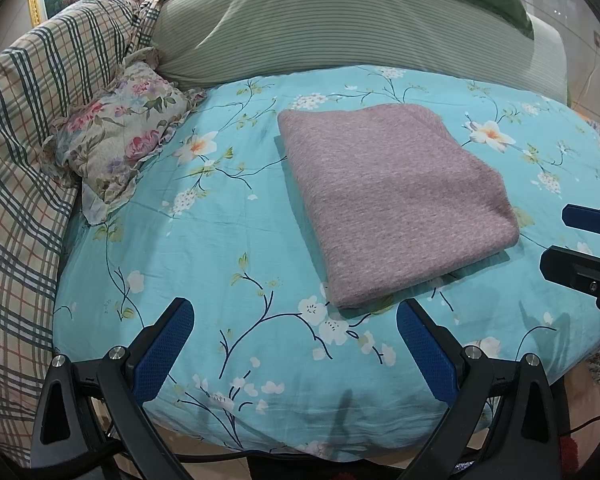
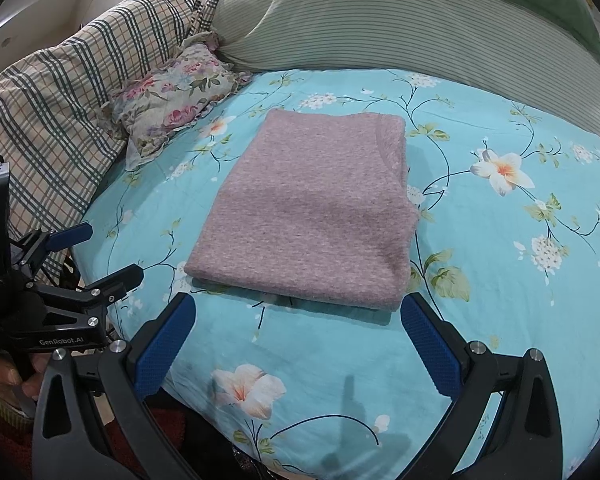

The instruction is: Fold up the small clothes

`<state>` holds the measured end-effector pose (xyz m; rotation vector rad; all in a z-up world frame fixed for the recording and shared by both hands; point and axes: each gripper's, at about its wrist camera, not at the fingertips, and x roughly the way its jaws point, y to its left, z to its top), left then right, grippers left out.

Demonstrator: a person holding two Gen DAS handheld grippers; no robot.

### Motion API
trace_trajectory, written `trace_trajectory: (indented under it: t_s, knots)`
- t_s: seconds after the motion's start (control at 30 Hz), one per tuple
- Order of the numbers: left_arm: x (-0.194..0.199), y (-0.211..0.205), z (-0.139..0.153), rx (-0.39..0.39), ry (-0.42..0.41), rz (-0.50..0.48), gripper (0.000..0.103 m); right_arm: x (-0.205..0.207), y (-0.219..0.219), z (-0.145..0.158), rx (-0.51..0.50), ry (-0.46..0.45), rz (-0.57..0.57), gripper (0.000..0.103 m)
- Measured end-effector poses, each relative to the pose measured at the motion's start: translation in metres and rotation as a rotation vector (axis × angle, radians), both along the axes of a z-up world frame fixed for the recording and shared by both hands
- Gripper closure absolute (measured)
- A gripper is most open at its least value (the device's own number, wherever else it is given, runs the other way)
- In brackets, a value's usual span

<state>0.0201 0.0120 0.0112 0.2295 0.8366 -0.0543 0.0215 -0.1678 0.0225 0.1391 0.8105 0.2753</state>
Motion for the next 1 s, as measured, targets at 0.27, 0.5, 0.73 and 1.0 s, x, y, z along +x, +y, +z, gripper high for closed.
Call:
trace_trajectory:
  t_s: [0.27, 0.5, 0.73, 1.0]
  knots:
    - [0.0003, 0.0002, 0.0, -0.001, 0.0, 0.0, 0.001, -0.0001, 0.0008, 0.0001, -0.001, 0.001, -0.001, 0.001]
    - [0.0018, 0.0, 0.0002, -0.002, -0.001, -0.001, 0.001, 0.0007, 0.0008, -0.0002, 0.0, 0.0, -0.001, 0.001]
    - [0.0027, -0.0002, 0.0004, -0.003, 0.0, -0.001, 0.001, 0.0032, -0.0005, -0.0011, 0.001, -0.001, 0.003, 0.001]
    - [0.0053, -0.0032, 0.0014, -0.002, -0.003, -0.003, 0.001, 0.0027, -0.0002, -0.0003, 0.002, -0.001, 0.002, 0.001]
